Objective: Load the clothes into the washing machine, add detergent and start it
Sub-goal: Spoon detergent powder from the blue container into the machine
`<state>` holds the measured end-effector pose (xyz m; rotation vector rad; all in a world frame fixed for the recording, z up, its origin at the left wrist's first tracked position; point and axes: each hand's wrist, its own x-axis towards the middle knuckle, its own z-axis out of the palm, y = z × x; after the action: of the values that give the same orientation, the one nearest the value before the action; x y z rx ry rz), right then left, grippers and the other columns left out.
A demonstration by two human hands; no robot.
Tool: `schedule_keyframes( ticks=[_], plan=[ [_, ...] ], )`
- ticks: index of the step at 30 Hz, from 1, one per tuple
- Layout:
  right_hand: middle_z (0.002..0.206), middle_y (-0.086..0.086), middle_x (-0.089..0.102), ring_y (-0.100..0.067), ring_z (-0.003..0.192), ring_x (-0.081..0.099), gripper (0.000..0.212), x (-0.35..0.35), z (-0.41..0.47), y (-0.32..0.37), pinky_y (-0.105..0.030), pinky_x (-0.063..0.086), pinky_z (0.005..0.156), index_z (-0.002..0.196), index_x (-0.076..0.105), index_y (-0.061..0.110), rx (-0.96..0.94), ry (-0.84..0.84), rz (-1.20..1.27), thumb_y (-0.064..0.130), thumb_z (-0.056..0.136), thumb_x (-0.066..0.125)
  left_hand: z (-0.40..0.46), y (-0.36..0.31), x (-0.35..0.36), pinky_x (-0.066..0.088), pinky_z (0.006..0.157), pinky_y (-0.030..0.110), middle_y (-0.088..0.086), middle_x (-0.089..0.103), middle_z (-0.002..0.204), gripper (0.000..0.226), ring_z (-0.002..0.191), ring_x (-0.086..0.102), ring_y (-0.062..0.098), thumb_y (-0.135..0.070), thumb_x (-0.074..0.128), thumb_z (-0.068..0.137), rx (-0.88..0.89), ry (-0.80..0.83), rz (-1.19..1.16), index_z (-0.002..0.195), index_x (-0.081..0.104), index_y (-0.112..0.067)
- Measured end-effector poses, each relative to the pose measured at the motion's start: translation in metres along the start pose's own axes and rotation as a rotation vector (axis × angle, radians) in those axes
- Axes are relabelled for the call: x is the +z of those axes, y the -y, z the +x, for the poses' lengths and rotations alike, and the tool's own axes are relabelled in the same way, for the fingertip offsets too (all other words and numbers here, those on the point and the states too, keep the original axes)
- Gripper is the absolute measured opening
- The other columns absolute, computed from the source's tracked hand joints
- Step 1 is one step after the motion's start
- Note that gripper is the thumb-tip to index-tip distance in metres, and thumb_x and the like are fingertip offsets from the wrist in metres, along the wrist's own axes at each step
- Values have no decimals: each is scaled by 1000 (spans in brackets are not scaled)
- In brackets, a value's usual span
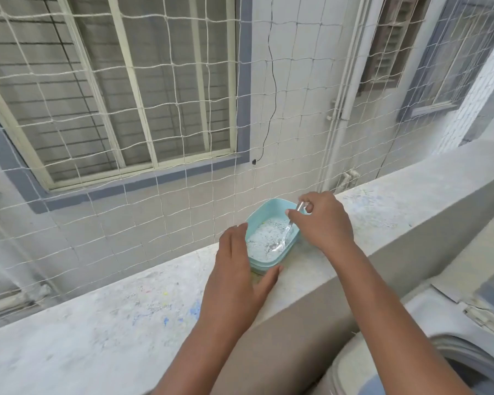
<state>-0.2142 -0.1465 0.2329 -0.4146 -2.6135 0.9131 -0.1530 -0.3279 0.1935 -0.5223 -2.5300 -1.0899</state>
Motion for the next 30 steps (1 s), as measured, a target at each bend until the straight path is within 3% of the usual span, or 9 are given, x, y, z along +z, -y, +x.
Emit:
schedule_keyframes(
  ticks=[5,9,13,18,23,30],
  plan=[
    [104,1,45,-13,80,52,18,2,-4,-2,-28,36,68,94,64,19,10,-67,141,28,82,74,1,2,2,43,81,17,-12,33,140,76,126,44,7,-50,63,84,-19,-7,16,146,27,-23],
    [67,4,53,-6,58,47,12,-4,-13,-7,-23,39,60,92,56,17,-48,-204,409,19,89,68,1,1,1,44,82,17,-10,31,141,77,126,43,7,-50,62,85,-28,-6,14,147,26,-22],
    [68,-3,63,-14,62,59,13,-6,-26,-11,-14,41,57,91,51,16,-66,-329,478,17,93,64,1,0,0,44,81,17,-11,32,140,75,123,45,6,-51,61,85,-26,-13,13,146,28,-22],
    [65,2,69,-7,59,64,9,-5,-43,-18,-29,53,61,86,69,21,-43,-148,484,19,94,64,2,0,1,39,78,11,-12,33,136,73,121,44,4,-49,63,84,-21,-15,-8,144,29,-23],
    [65,1,67,-4,54,58,15,-15,-57,-8,-23,49,58,91,74,18,-67,64,497,16,96,60,1,1,2,39,73,11,-12,34,134,72,117,48,6,-47,63,84,-15,-8,-15,144,31,-21],
    [61,-4,61,-11,54,51,17,-20,-62,3,-22,42,51,87,77,11,114,256,668,12,94,62,1,2,2,42,76,15,-11,35,136,77,120,46,6,-53,60,82,-39,-4,-37,146,28,-23]
  ],
)
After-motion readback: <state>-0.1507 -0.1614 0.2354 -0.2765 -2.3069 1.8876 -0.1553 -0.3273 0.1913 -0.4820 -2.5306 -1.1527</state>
